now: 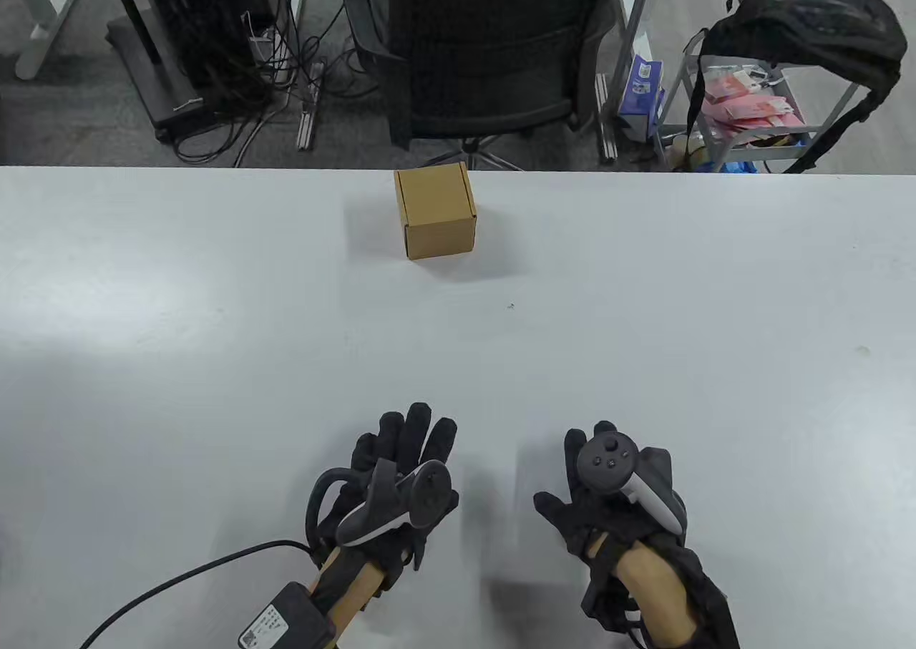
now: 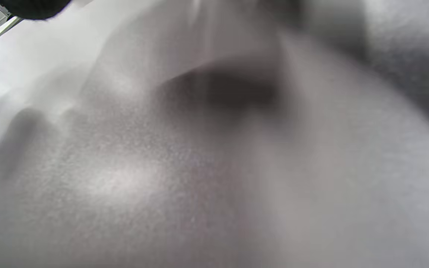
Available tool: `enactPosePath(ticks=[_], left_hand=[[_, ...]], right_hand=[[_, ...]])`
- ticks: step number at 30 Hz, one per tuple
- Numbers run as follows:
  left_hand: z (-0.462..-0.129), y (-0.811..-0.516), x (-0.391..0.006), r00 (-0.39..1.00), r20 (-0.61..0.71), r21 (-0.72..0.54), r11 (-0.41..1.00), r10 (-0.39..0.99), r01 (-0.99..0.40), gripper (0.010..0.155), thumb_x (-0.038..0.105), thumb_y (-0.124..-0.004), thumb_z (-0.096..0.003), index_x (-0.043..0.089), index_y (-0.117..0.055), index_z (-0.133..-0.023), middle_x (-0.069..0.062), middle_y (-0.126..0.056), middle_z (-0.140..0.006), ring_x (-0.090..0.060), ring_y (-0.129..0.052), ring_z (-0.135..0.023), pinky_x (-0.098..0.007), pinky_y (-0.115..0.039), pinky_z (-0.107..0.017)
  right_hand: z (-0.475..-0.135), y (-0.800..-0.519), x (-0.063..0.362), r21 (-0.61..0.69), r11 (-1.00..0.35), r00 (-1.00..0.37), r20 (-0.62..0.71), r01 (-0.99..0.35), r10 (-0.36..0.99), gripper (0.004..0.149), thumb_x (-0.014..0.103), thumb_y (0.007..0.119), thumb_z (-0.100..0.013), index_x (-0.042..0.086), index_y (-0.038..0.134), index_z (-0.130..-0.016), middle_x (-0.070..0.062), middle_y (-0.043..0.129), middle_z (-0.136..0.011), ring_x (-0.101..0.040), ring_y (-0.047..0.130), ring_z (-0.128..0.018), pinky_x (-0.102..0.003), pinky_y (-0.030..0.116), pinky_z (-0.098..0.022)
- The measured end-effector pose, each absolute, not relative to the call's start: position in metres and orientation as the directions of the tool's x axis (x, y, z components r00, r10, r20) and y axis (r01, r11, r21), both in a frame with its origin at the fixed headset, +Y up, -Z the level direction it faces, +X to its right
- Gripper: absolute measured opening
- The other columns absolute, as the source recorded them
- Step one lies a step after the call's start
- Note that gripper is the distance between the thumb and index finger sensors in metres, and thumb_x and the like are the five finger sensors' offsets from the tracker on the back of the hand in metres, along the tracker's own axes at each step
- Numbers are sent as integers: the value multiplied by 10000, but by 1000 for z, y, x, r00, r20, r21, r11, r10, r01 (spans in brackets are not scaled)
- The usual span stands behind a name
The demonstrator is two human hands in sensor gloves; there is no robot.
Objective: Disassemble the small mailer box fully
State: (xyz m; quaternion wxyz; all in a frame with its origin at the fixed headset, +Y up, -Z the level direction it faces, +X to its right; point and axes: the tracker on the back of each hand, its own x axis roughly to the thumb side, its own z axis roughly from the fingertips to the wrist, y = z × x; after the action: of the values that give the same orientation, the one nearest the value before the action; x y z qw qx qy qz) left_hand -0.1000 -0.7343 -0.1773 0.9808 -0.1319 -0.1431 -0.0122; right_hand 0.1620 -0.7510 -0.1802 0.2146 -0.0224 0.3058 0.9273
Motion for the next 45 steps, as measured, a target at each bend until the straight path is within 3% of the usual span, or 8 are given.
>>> enactPosePath(ticks=[30, 33, 37, 45], left_hand=[[-175, -731, -95, 952, 305, -270, 961, 25, 61, 871, 659, -608, -432, 399, -40, -1040, 12, 16, -1140, -358, -212, -1120, -600, -359, -793], [-181, -727, -89, 952, 299, -274, 961, 59, 27, 864, 655, -609, -435, 388, -68, -1054, -3, 5, -1146, -378, -222, -1118, -608, -363, -790], [-193, -711, -69, 948, 296, -234, 971, 118, -48, 820, 642, -628, -433, 327, -280, -1105, -88, -159, -1178, -476, -370, -1096, -673, -421, -757], [-261, -691, -24, 969, 247, -146, 989, 7, 30, 857, 667, -613, -425, 357, -165, -1088, -46, -97, -1177, -451, -325, -1114, -663, -377, -776]], right_hand=[[-179, -753, 159, 575, -720, -916, -157, -388, 368, 857, 621, 611, -361, 354, -23, -872, 38, -272, -865, -316, -193, -917, -563, 42, -725], [-180, -754, 161, 570, -723, -916, -164, -391, 367, 856, 620, 611, -361, 354, -22, -872, 39, -272, -865, -316, -192, -917, -562, 42, -725], [-180, -753, 167, 564, -718, -910, -187, -408, 371, 855, 620, 611, -362, 353, -23, -871, 38, -272, -864, -317, -191, -916, -563, 43, -725], [-181, -748, 173, 541, -720, -898, -210, -436, 386, 854, 618, 609, -363, 351, -22, -872, 37, -271, -864, -318, -189, -916, -563, 45, -725]])
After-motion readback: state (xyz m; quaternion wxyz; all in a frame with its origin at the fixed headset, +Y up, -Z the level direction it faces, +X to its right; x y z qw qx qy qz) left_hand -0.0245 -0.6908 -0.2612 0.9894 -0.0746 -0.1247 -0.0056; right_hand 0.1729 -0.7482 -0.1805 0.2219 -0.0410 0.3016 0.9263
